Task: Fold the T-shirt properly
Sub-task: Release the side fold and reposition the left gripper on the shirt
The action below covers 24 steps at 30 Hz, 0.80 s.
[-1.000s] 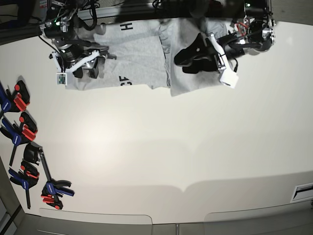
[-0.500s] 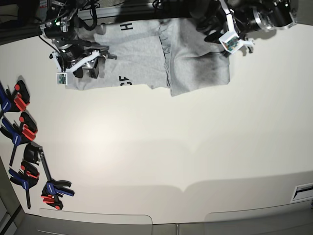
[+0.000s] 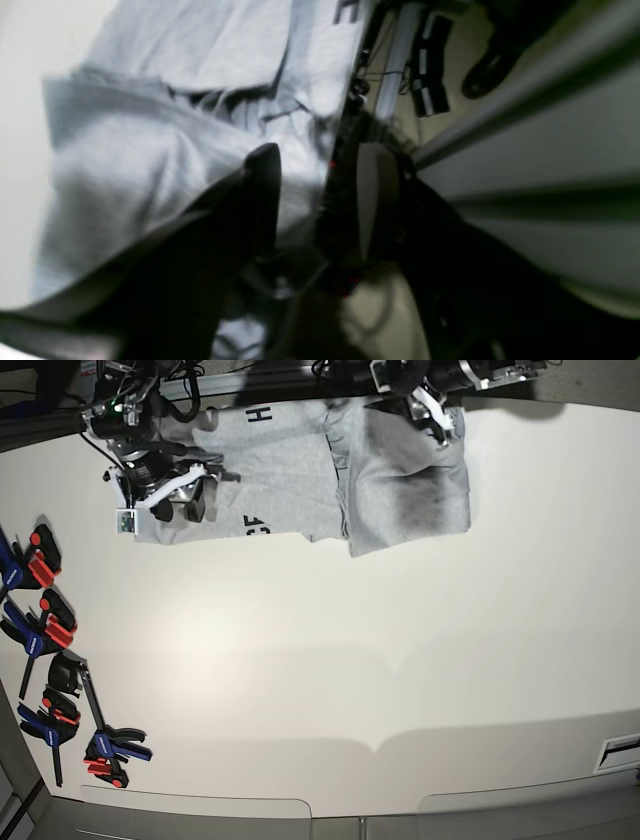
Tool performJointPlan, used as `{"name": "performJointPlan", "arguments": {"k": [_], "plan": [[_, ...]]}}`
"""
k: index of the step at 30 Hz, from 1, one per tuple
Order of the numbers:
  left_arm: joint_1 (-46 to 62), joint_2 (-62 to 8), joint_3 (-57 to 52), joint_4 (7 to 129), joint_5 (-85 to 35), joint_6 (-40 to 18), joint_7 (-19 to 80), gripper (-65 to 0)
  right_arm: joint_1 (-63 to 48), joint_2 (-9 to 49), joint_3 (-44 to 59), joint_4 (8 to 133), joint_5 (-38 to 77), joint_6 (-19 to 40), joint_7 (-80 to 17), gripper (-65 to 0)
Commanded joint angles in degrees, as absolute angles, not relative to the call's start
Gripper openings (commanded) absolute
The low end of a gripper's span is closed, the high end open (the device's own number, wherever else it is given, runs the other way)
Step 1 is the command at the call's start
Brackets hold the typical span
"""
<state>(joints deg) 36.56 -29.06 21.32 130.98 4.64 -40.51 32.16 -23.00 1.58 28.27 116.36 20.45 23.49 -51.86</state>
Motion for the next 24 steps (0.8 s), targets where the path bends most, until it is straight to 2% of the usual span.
{"name": "performJointPlan", "arguments": {"k": [1,9,24], "plan": [[36.05,-29.65,21.87,130.76,4.69,-40.0,30.48,-41.7,-22.87,1.91,28.49,117.45,21.23,23.35,-50.3,-36.4],[30.06,-29.69,23.73,121.19,4.45,-40.0,29.98,-41.8,-22.72,1.91,28.49,117.45,21.21,23.35,-50.22,-36.4],[29.21,-29.69,23.75,116.71,6.15,-40.0,25.5,-41.8,-22.72,1.91,28.49,117.45,21.21,23.35,-50.11,-36.4]]}}
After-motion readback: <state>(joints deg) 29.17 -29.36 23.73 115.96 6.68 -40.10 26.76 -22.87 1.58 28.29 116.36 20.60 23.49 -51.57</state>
